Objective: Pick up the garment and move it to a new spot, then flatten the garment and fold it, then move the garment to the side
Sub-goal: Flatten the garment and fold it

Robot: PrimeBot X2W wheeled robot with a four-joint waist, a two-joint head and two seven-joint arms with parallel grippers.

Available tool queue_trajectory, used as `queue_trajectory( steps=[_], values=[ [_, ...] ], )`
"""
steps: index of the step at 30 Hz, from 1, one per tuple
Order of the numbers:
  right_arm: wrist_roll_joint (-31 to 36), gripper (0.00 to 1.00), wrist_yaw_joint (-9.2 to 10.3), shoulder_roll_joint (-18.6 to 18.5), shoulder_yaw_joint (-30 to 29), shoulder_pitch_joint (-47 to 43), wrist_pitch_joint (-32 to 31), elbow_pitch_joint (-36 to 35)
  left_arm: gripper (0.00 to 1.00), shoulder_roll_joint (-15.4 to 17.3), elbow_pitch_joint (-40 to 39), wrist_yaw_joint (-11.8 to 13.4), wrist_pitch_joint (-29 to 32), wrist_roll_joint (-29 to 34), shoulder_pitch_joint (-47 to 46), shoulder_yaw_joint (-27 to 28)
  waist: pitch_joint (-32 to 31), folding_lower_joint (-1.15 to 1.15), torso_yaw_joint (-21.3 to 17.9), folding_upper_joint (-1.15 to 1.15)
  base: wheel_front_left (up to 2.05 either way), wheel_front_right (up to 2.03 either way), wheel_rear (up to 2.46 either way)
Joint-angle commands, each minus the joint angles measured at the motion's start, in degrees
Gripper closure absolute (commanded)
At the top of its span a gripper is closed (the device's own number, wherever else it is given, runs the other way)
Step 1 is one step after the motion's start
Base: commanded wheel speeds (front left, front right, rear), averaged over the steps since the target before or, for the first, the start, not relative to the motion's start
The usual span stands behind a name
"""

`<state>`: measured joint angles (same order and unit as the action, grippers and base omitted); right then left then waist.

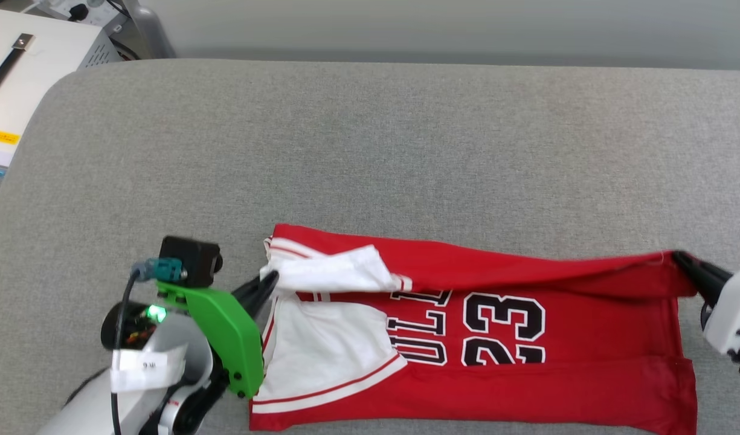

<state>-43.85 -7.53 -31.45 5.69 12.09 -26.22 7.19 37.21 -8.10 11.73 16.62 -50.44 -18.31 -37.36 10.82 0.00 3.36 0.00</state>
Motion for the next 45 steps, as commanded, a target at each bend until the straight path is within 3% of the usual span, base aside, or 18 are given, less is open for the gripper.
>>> queue_trajectory(
  steps=[1, 9, 15, 26, 27, 28, 29, 38, 45],
  values=[
    [-0.59, 1.0, 0.04, -0.01, -0.37, -1.8, -0.22, -0.82, 1.0, 0.56, -0.36, 0.56, -0.37, -0.48, 1.69, -0.26, -0.55, 0.0, 0.33, 0.0, 0.0, 0.0, 0.0],
    [-3.57, 1.0, 0.04, -0.13, -0.83, -9.78, -2.62, -4.82, 1.0, 1.49, -1.26, 1.22, -0.24, -1.58, 7.75, -2.19, -1.93, 0.0, 0.37, 0.0, 0.0, 0.0, 0.0],
    [-2.08, 1.0, 0.04, -3.87, 3.06, -13.13, -3.07, -8.01, 1.0, 1.11, 0.15, 0.5, 0.69, -1.5, 9.12, -4.35, -2.29, 0.0, 0.16, 0.0, 0.0, 0.0, 0.0],
    [-0.26, 1.0, 0.04, -6.21, 7.92, -13.56, -0.66, -5.96, 1.0, -0.56, 7.16, -1.06, 1.59, -0.08, 7.47, -6.94, -1.93, 0.0, -0.51, 0.0, 0.0, 0.0, 0.0],
    [-0.32, 0.78, 0.04, -6.05, 8.26, -13.49, -0.34, -5.49, 0.69, -0.72, 7.84, -1.21, 1.69, 0.17, 7.27, -7.26, -1.92, 0.0, -0.59, 0.0, 0.0, 0.0, 0.0],
    [-0.68, 0.1, 0.04, -5.62, 8.22, -13.53, -0.23, -4.82, 0.2, -0.72, 8.31, -1.33, 1.53, 0.79, 6.97, -7.56, -1.91, 0.0, -0.66, 0.0, 0.0, 0.0, 0.0],
    [-1.34, 0.0, 0.04, -5.2, 8.68, -13.68, -0.75, -4.17, 0.0, -0.93, 9.08, -1.1, 1.17, 1.22, 6.74, -7.6, -1.92, 0.0, -0.73, 0.0, 0.0, 0.0, 0.0],
    [-3.03, 0.0, 0.04, -5.66, 10.03, -14.81, 0.19, -3.42, 0.0, -2.18, 11.52, -0.47, -1.33, 0.86, 7.48, -6.94, -4.97, 0.0, -0.98, 0.0, 0.0, 0.0, 0.0],
    [-4.38, 0.0, 0.04, -4.22, 4.28, -16.89, -3.94, -4.68, 0.0, -3.52, 8.59, 2.03, -7.9, 0.73, 8.15, -3.2, -6.92, 0.0, -0.64, 0.0, 0.0, 0.0, 0.0]
  ],
)
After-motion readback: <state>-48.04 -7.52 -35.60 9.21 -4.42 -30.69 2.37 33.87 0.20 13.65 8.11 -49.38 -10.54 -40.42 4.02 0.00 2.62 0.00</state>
